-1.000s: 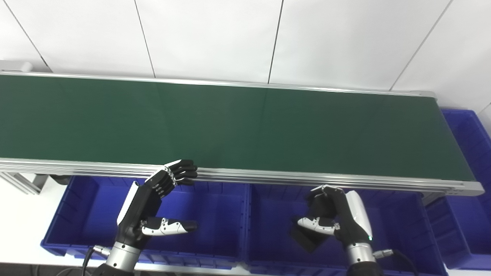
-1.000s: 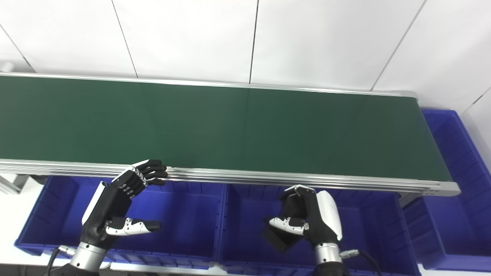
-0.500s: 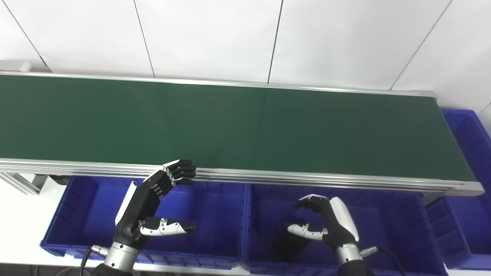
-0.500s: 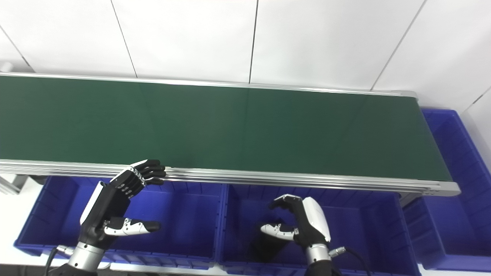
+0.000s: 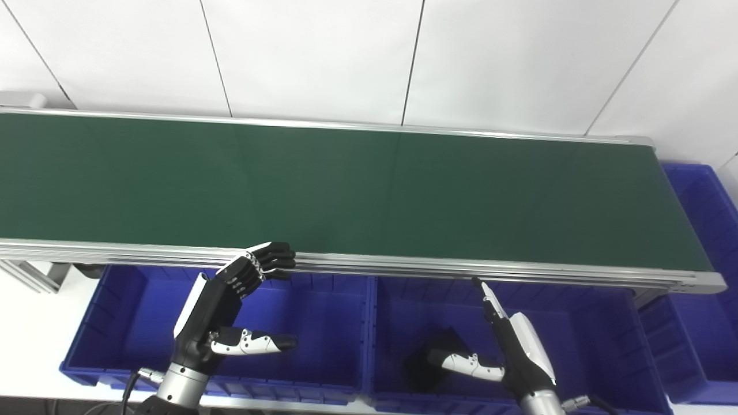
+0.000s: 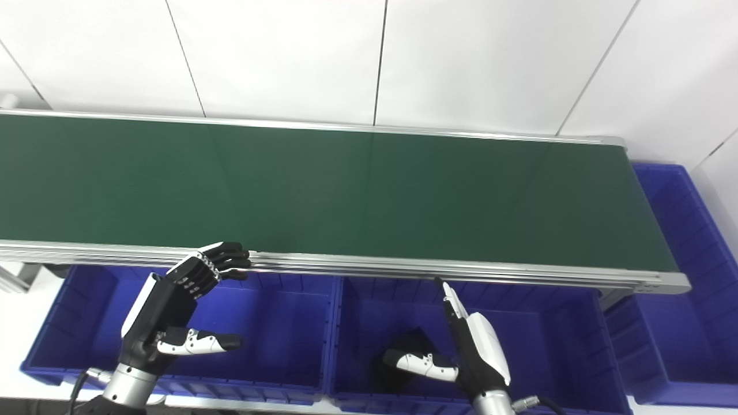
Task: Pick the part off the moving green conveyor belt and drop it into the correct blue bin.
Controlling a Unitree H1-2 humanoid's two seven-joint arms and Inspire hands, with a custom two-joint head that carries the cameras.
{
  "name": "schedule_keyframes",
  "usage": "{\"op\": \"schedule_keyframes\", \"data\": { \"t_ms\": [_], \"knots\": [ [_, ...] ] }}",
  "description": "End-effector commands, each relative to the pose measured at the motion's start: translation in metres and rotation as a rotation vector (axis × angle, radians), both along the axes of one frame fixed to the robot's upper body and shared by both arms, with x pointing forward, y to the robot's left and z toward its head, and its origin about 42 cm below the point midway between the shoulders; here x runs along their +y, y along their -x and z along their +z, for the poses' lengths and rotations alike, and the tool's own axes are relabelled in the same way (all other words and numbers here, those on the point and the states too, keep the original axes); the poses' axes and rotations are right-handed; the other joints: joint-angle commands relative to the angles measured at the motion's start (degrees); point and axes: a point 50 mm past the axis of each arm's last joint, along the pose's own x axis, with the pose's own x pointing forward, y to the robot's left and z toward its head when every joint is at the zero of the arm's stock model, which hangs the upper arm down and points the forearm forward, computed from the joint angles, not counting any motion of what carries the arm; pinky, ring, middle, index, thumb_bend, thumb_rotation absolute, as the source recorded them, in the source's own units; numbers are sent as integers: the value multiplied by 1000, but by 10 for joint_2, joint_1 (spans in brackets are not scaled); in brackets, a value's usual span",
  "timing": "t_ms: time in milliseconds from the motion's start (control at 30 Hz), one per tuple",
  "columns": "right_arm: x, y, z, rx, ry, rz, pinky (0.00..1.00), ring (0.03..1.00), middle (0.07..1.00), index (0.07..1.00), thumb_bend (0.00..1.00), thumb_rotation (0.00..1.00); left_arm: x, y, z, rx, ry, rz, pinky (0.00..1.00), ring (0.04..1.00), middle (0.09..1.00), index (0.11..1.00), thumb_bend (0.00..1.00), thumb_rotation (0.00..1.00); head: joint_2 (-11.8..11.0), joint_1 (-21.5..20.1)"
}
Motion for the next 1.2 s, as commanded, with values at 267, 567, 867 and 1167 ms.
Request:
{"op": "schedule_keyframes", "data": {
  "t_ms": [267,567,867,1167],
  "knots": [
    [-1,6,19,-131,-260,51,962,992,993,1000,1000,522,-3,-7,-3,-25,30,-22,700,760,774,776,917,184,-17,2],
    [9,9,24,-173,-345,68,876,940,964,999,1000,499,-7,-5,-9,-4,4,-28,699,773,788,774,935,181,-45,10],
    [19,1,23,-172,-356,89,866,934,952,987,1000,450,-10,-2,-12,8,3,-25,709,782,797,781,932,178,-64,20],
    [24,-4,18,-170,-350,107,887,946,958,989,1000,398,-8,1,-19,35,5,-8,708,787,804,783,932,174,-91,31]
  ]
}}
